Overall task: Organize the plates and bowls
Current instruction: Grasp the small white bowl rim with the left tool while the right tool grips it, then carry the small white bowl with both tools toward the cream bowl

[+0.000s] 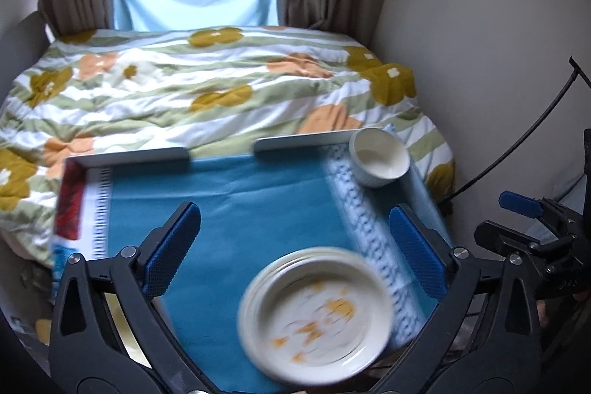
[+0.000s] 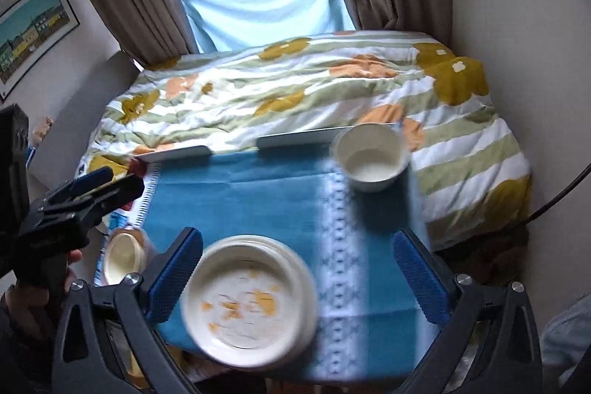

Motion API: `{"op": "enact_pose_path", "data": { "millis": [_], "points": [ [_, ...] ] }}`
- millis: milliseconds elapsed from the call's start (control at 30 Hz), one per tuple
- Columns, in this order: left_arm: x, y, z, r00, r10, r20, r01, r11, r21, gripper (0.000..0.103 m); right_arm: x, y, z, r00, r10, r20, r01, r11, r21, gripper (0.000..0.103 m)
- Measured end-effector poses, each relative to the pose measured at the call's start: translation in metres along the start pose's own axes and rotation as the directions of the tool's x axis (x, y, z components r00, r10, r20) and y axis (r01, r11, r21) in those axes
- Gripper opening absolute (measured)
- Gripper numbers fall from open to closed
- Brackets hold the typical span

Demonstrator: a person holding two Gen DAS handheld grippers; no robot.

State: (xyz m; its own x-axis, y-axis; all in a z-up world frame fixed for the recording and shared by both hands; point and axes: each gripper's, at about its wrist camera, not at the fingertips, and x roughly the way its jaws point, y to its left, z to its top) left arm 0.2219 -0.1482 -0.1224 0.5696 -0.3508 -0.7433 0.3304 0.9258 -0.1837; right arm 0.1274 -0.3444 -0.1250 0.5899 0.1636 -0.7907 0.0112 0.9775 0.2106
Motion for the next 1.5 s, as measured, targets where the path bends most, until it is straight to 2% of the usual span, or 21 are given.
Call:
{"op": "enact_pose_path", "data": {
  "millis": [133, 300, 367, 400, 467, 533, 633, 733, 833, 867, 933, 1067, 1133, 1233, 1333, 1500],
  "points": [
    [0.036, -0.031, 0.016, 0.997, -0.077, -0.024, 0.077, 0.997, -0.015, 0.102, 0.006, -0.045, 0.009, 0.999, -0.010, 0.035, 0.008, 0.998, 0.058, 0.103],
    [0.095, -0.052, 0.040, 0.989, -0.114, -0.091, 0.115, 0.993, 0.008, 0.102, 0.053, -0.097, 0.018, 0.998, 0.061, -0.017, -0.055, 0.970, 0.237, 0.102],
    [0.123, -0.056, 0.048, 0.982, -0.141, -0.125, 0.145, 0.989, 0.024, 0.101, 0.077, -0.108, 0.019, 0.996, 0.076, -0.056, -0.057, 0.954, 0.294, 0.100],
    [0.138, -0.058, 0.052, 0.978, -0.149, -0.147, 0.156, 0.987, 0.031, 0.100, 0.085, -0.110, 0.018, 0.994, 0.084, -0.064, -0.060, 0.949, 0.311, 0.095],
    [0.170, -0.061, 0.058, 0.968, -0.153, -0.200, 0.165, 0.985, 0.045, 0.093, 0.104, -0.116, 0.018, 0.991, 0.106, -0.078, -0.071, 0.930, 0.360, 0.083],
    [0.199, -0.062, 0.063, 0.952, -0.173, -0.252, 0.190, 0.981, 0.044, 0.081, 0.121, -0.124, 0.018, 0.988, 0.135, -0.070, -0.094, 0.904, 0.417, 0.070],
    [0.240, -0.066, 0.070, 0.930, -0.189, -0.314, 0.218, 0.974, 0.061, 0.069, 0.149, -0.136, 0.019, 0.984, 0.166, -0.071, -0.106, 0.853, 0.511, 0.062],
    [0.272, -0.070, 0.074, 0.916, -0.186, -0.357, 0.231, 0.969, 0.089, 0.055, 0.167, -0.141, 0.025, 0.985, 0.148, -0.087, -0.080, 0.844, 0.530, 0.053],
    [0.296, -0.075, 0.077, 0.897, -0.200, -0.394, 0.257, 0.962, 0.096, 0.049, 0.177, -0.147, 0.029, 0.991, 0.097, -0.094, -0.029, 0.833, 0.552, 0.049],
    [0.301, -0.076, 0.077, 0.893, -0.201, -0.402, 0.261, 0.960, 0.100, 0.047, 0.180, -0.150, 0.029, 0.991, 0.095, -0.089, -0.028, 0.823, 0.567, 0.046],
    [0.311, -0.079, 0.076, 0.887, -0.201, -0.416, 0.270, 0.956, 0.113, 0.035, 0.184, -0.151, 0.032, 0.993, 0.077, -0.094, -0.010, 0.823, 0.568, 0.035],
    [0.322, -0.080, 0.074, 0.876, -0.195, -0.442, 0.274, 0.954, 0.123, 0.022, 0.186, -0.150, 0.034, 0.995, 0.027, -0.096, 0.032, 0.828, 0.560, 0.027],
    [0.327, -0.080, 0.072, 0.871, -0.189, -0.454, 0.275, 0.953, 0.130, 0.015, 0.188, -0.152, 0.034, 0.996, 0.007, -0.095, 0.047, 0.830, 0.556, 0.015],
    [0.329, -0.081, 0.069, 0.869, -0.191, -0.457, 0.281, 0.950, 0.138, 0.011, 0.192, -0.155, 0.036, 0.996, 0.004, -0.090, 0.047, 0.829, 0.558, 0.015],
    [0.325, -0.083, 0.068, 0.880, -0.166, -0.446, 0.265, 0.949, 0.169, 0.011, 0.194, -0.151, 0.039, 0.995, -0.013, -0.103, 0.066, 0.847, 0.528, 0.015],
    [0.316, -0.083, 0.066, 0.891, -0.145, -0.431, 0.245, 0.952, 0.185, 0.011, 0.196, -0.155, 0.042, 0.995, 0.020, -0.103, 0.037, 0.853, 0.521, 0.015]
  ]
}}
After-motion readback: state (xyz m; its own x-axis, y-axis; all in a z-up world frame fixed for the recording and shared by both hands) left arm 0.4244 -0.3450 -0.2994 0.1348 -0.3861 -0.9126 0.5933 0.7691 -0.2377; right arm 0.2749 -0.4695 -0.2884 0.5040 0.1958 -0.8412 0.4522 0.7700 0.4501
